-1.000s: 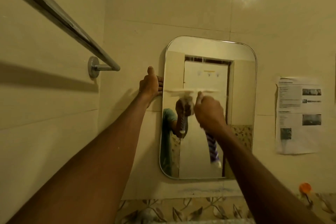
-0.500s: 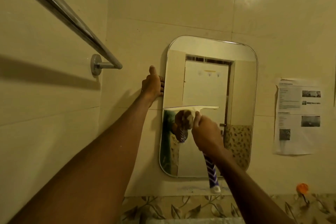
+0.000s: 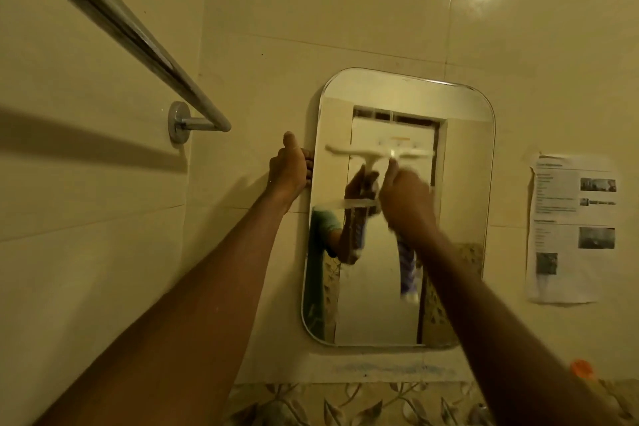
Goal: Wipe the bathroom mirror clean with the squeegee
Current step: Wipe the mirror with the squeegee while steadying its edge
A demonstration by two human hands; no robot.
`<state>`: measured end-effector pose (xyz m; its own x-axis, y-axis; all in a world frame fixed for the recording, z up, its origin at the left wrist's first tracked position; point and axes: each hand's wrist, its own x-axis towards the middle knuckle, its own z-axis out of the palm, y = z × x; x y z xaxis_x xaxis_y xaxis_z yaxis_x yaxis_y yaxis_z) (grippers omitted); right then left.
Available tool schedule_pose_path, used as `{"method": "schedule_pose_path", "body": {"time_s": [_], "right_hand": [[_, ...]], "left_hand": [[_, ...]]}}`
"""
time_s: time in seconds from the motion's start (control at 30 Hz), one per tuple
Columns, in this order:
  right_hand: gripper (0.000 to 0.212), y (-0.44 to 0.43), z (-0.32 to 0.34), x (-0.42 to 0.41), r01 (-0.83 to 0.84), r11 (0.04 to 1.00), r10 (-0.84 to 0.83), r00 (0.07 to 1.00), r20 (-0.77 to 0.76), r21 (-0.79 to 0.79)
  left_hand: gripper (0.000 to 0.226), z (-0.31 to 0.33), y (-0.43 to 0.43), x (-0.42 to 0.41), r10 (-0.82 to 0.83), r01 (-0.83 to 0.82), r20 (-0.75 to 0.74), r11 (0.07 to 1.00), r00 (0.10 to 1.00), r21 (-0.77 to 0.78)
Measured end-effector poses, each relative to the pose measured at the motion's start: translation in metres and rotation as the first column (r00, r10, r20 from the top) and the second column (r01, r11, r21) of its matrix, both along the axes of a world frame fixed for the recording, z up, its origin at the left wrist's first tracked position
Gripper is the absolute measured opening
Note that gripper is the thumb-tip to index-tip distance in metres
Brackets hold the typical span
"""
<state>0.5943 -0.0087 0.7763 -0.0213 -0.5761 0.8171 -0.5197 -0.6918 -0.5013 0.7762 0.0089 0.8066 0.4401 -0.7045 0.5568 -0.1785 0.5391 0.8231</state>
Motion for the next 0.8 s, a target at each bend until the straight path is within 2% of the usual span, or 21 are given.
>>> {"method": "schedule_pose_path", "body": {"time_s": [0.1,0.17,0.23,0.33,0.43,0.5,0.6,0.7,0.8], "right_hand": [[0.045,0.013,-0.091,0.007,0.026,0.999,-0.026,1.0,-0.014,0.033],[0.05,0.02,-0.119,0.01,0.061,0.997,-0.06,0.997,-0.042,0.045],[0.049,0.019,-0.106,0.008,0.046,0.998,-0.044,0.998,-0.033,0.052],[0.045,0.016,-0.052,0.002,-0.048,0.999,0.049,0.997,0.063,-0.01],[0.043,0.017,-0.031,0.006,-0.089,0.995,0.091,0.994,0.058,-0.041],[0.041,0.016,-0.055,0.01,-0.051,0.999,0.05,0.998,0.029,0.016],[0.041,0.019,-0.124,0.019,-0.033,0.998,0.031,0.999,0.043,0.048],[0.044,0.03,-0.18,0.026,0.053,0.992,-0.057,0.998,0.028,0.115],[0.047,0.037,-0.197,0.028,0.098,0.98,-0.093,0.995,-0.037,0.174]], "left_hand": [[0.074,0.0,0.002,0.001,-0.002,0.002,-0.001,1.0,1.0,-0.006],[0.072,-0.001,0.004,-0.001,0.01,-0.01,0.021,1.0,1.0,-0.012],[0.072,-0.004,0.006,-0.002,0.049,-0.048,0.064,0.999,0.997,-0.018],[0.071,-0.009,0.005,-0.001,0.083,-0.08,0.122,0.996,0.989,-0.028],[0.07,-0.014,0.004,-0.001,0.114,-0.11,0.137,0.993,0.984,-0.037],[0.071,-0.019,0.003,0.001,0.123,-0.122,0.132,0.992,0.984,-0.022],[0.069,-0.024,0.003,0.003,0.121,-0.122,0.131,0.993,0.984,-0.003],[0.065,-0.026,0.004,0.003,0.125,-0.125,0.139,0.992,0.982,-0.009],[0.064,-0.037,0.004,0.002,0.154,-0.158,0.198,0.987,0.968,0.008]]}}
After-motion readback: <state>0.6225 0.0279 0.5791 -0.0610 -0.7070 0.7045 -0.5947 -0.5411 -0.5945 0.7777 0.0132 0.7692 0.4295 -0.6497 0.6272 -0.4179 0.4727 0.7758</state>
